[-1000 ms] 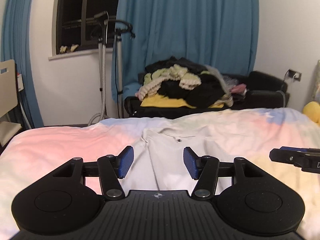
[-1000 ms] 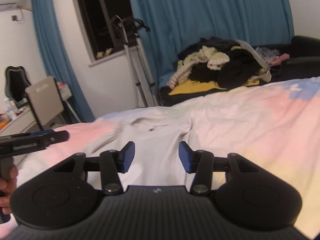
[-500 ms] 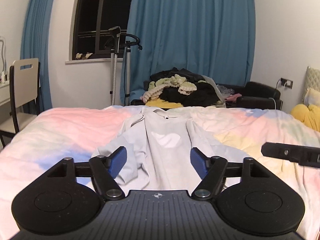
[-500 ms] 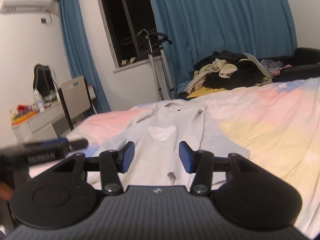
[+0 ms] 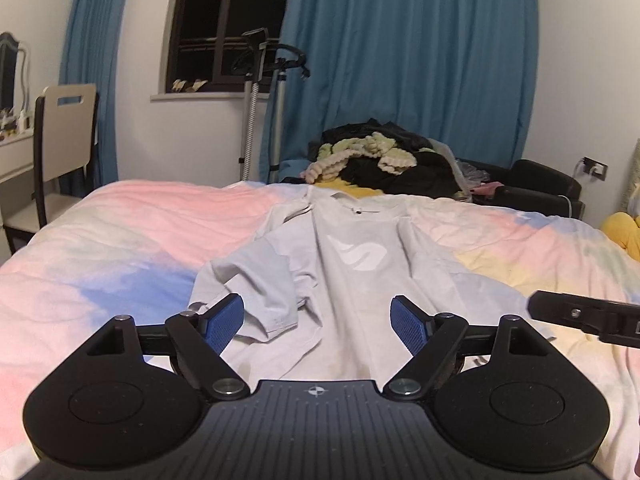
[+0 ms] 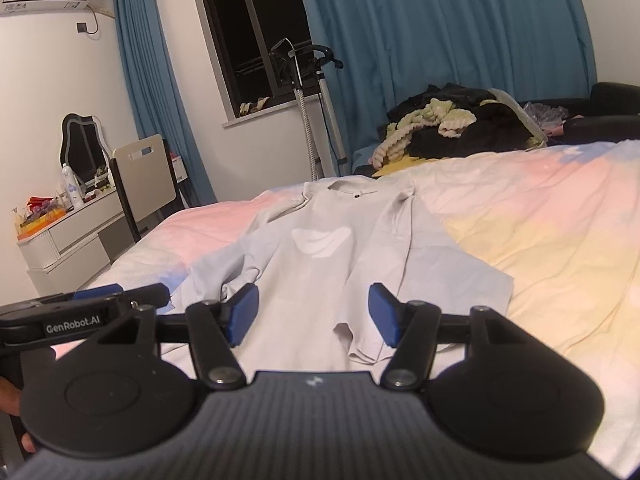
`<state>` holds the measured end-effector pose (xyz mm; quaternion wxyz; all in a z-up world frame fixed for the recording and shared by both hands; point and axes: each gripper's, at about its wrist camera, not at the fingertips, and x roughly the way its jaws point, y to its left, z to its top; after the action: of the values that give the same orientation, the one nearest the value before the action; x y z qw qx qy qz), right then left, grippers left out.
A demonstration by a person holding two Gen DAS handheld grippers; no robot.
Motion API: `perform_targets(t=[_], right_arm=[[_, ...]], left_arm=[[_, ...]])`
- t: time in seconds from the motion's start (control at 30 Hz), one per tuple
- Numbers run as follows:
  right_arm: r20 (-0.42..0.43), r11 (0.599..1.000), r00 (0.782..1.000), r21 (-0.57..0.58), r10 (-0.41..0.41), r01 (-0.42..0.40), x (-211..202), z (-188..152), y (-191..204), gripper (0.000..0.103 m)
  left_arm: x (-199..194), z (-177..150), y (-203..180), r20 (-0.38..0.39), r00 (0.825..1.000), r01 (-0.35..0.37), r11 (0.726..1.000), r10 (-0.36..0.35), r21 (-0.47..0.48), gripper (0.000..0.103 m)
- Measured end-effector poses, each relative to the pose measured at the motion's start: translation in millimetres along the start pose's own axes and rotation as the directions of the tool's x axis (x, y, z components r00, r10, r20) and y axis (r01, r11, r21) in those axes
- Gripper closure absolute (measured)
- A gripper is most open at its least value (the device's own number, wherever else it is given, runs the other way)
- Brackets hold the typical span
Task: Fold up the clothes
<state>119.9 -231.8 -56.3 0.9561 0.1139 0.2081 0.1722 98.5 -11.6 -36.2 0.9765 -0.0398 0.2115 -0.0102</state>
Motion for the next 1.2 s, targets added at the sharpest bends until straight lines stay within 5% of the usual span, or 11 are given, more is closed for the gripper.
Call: perform_targets(t=[0.23, 0.37, 0.6, 0.8, 0.87, 0.97, 1.03, 1.1, 1.2], right_arm=[[-0.014, 0.999, 1.0, 0.046, -0.002, 0.002, 5.4, -2.1, -7.7, 0.037], [-0.021, 0.995, 1.0, 0.094, -0.015, 0.017, 9.2, -2.6, -16.8, 0.012], [-0.068, 0.98, 0.998, 0.198, -0.008, 0.021, 17.3, -7.7, -33.3, 0.011], [-0.083, 0.974, 0.996, 0.228, 0.016, 0.004, 22.3, -10.4, -38.0, 0.011], [-0.091, 0.973, 0.996, 0.232, 0.013, 0.008, 25.3, -11.6, -40.2, 0.011], [-0.11, 0.968, 0.994, 0.252, 0.014, 0.014, 34.6, -15.7, -45.8, 0.011], [-0.126, 0.961, 0.992, 0.278, 0.016, 0.02, 43.4, -18.4, -50.9, 0.011], [-0.131, 0.958, 0.991, 0.286, 0.013, 0.025, 50.4, -19.9, -53.5, 0.011], [-0.121, 0.959, 0.993, 0.282, 0.011, 0.023, 53.7, -18.6, -54.1, 0.011]], left_arm=[[9.8, 5.1, 37.0, -0.039, 0.997, -0.073, 0.986, 0.068, -0.152, 0.02], [20.1, 6.5, 64.0, -0.075, 0.994, -0.091, 0.957, 0.073, -0.276, 0.02], [58.4, 9.1, 89.1, -0.118, 0.992, -0.082, 0.9, 0.035, -0.428, 0.021], [120.4, 14.2, 119.9, -0.217, 0.972, -0.193, 0.834, 0.09, -0.517, 0.025], [136.1, 13.3, 126.3, -0.247, 0.966, -0.203, 0.814, 0.077, -0.543, 0.032], [143.3, 12.7, 125.2, -0.256, 0.965, -0.193, 0.821, 0.059, -0.537, 0.052], [145.7, 12.3, 125.9, -0.264, 0.964, -0.164, 0.818, 0.016, -0.551, 0.1], [144.8, 14.3, 130.1, -0.267, 0.963, -0.142, 0.8, -0.023, -0.583, 0.1], [141.2, 33.4, 141.6, -0.239, 0.97, -0.114, 0.807, -0.034, -0.58, 0.1]])
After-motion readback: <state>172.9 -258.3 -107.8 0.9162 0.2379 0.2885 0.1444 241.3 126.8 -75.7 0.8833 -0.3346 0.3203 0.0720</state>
